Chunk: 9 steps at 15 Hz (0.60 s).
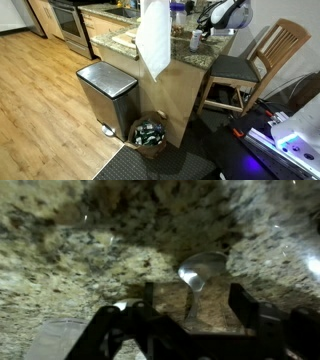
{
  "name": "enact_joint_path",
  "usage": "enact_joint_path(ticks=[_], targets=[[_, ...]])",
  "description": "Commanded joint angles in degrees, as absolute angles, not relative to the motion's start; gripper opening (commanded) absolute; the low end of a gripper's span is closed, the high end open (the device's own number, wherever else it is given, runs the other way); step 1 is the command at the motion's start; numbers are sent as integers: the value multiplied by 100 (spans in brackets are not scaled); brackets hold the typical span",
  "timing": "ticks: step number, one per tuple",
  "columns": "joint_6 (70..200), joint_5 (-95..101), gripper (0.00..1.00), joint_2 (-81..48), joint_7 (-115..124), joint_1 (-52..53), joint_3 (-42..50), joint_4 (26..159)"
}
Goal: Pick up the silver spoon from the countertop and place it on top of the container with a blue lid
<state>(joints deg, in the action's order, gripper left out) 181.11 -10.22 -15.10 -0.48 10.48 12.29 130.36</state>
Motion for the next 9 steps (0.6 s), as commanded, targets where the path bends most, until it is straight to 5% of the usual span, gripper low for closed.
enact_joint_path(ticks=[1, 6, 9], targets=[[17902, -1006, 42, -1775, 10, 1112, 1267, 12748], [17771, -1028, 5, -1779, 0, 1080, 1241, 12680], [17645, -1063, 0, -1750, -11, 1048, 1189, 12648]])
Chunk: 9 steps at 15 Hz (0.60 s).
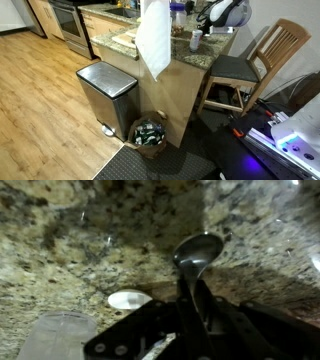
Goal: Pick up the silver spoon from the countertop and place it on top of the container with a blue lid
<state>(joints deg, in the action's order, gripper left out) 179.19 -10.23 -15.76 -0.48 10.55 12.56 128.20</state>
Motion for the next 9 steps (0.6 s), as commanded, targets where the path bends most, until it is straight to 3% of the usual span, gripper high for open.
enact_joint_path(ticks=[1, 6, 9], targets=[[17605, -792, 0, -1700, 196, 707, 864, 12652], [17399, -773, 0, -1409, 345, 377, 581, 12660], [17480, -737, 0, -1019, 383, 619, 1042, 13025]])
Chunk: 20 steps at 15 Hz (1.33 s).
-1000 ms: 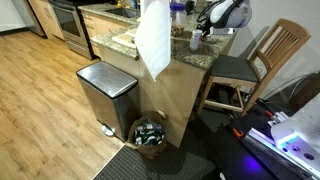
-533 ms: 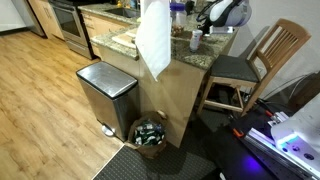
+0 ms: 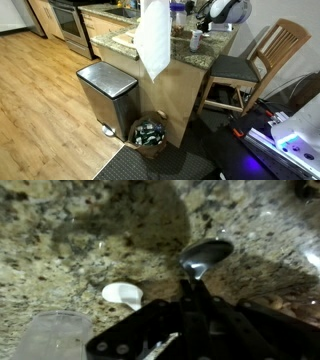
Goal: Pick up the silver spoon from the countertop and place it on top of the container with a blue lid
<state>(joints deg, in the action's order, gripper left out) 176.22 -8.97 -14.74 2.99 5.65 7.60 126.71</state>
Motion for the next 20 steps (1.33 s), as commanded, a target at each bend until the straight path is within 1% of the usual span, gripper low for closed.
enact_joint_path(ticks=[1, 3, 4, 5, 6, 7, 9, 10, 11, 12, 18, 20], targets=[[17461, -612, 0, -833, 439, 708, 1255, 13152], [17438, -498, 0, -408, 346, 687, 1395, 13381], [17462, -501, 0, -102, 226, 266, 946, 13523], [17424, -865, 0, 124, -85, 420, 1030, 13620], [17391, -1102, 5, 324, -250, 398, 922, 13685], [17298, -1491, 27, 507, -569, 495, 864, 13752], [16933, -2342, 32, 761, -1275, 857, 946, 13774], [16769, -2378, 38, 732, -1393, 905, 1002, 13761], [16642, -2377, 47, 664, -1473, 927, 1010, 13759], [16563, -2302, 53, 599, -1475, 920, 998, 13766], [16758, -1744, 99, -127, -1258, 841, 971, 13724], [16977, -1401, 100, -359, -1064, 832, 1012, 13698]])
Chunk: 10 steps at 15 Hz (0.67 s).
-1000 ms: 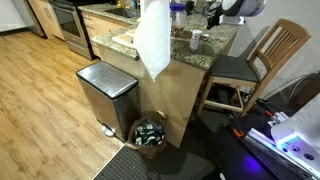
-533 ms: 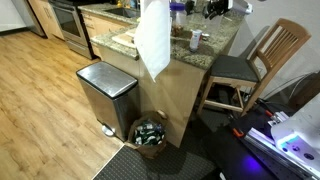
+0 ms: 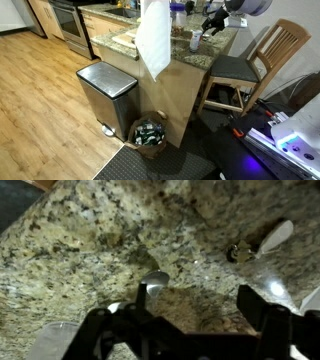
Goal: Pick up the silver spoon from the countertop and place it on top of the container with a blue lid
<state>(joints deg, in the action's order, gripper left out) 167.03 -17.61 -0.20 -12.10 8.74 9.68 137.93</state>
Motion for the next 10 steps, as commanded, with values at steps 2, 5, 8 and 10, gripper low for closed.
enact_joint_path(ticks=[2, 5, 8, 10], targets=[[17186, -1031, 100, -578, -837, 850, 1105, 13639], [17441, -1003, 100, -893, -741, 870, 1143, 13461], [17637, -1244, 100, -1211, -782, 830, 1043, 13178], [17746, -1257, 100, -1424, -714, 832, 1042, 12990]])
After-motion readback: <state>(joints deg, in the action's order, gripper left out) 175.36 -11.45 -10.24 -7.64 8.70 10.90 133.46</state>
